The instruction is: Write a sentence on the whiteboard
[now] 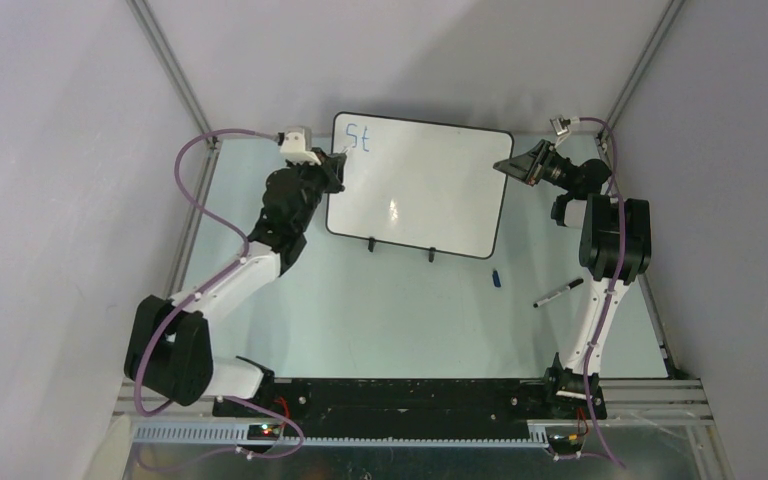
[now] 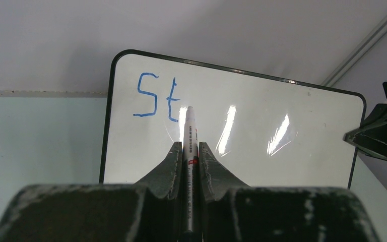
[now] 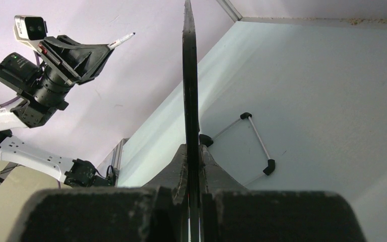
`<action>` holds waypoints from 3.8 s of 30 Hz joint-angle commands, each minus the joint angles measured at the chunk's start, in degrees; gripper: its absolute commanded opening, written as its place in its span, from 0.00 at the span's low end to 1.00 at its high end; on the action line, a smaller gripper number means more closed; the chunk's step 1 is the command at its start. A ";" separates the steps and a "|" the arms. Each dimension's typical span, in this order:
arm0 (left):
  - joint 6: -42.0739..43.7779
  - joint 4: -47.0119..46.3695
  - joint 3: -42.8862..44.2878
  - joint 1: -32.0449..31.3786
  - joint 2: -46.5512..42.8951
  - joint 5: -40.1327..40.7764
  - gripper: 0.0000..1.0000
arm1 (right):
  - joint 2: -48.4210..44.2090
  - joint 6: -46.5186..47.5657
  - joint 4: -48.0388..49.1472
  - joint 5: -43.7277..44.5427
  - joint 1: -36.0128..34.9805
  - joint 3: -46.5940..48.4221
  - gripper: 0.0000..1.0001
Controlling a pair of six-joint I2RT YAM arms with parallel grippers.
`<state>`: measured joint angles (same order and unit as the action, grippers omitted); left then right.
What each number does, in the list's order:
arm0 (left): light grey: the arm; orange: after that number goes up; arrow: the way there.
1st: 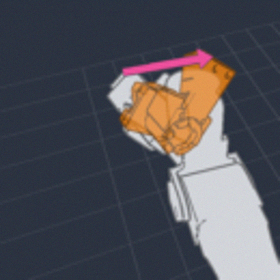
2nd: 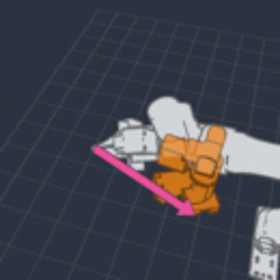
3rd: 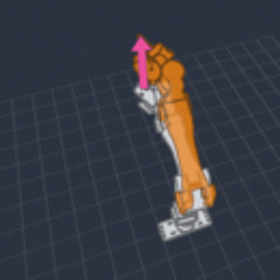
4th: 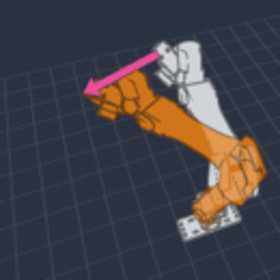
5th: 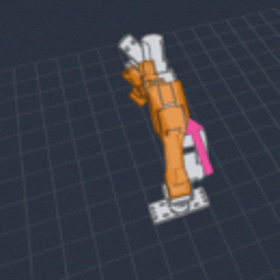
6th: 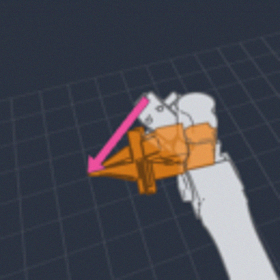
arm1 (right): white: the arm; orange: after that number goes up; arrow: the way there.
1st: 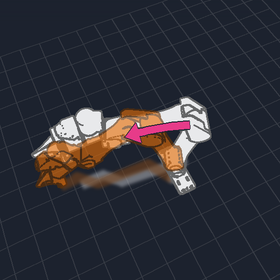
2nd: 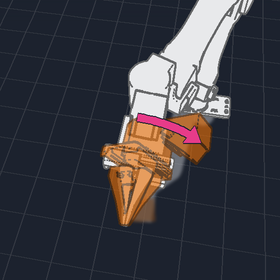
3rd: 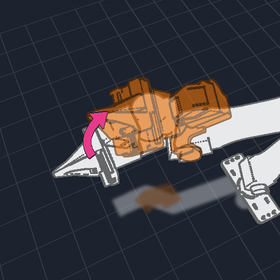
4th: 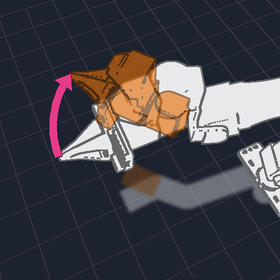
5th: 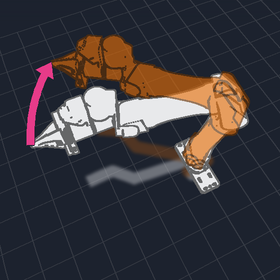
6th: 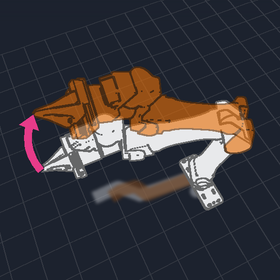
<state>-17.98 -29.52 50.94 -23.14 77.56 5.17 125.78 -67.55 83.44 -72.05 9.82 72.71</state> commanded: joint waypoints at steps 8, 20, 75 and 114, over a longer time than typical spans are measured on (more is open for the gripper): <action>1.10 -1.60 0.34 -0.26 -1.83 1.94 0.01 | -3.16 -1.14 2.70 1.72 -0.09 -2.28 0.00; 0.49 -1.58 1.49 -0.24 -0.01 0.90 0.01 | -4.28 -1.53 2.63 1.96 0.46 -2.47 0.00; 5.31 17.10 24.24 -3.27 18.57 4.16 0.00 | -5.19 -1.84 2.71 1.92 0.35 -2.43 0.00; 5.86 19.51 28.38 -3.23 21.53 3.00 0.00 | -5.47 -2.06 2.79 1.65 0.55 -2.42 0.00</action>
<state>-13.43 -8.78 76.51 -25.89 98.72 8.78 124.07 -67.53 84.18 -70.52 9.80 70.13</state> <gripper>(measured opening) 0.151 0.069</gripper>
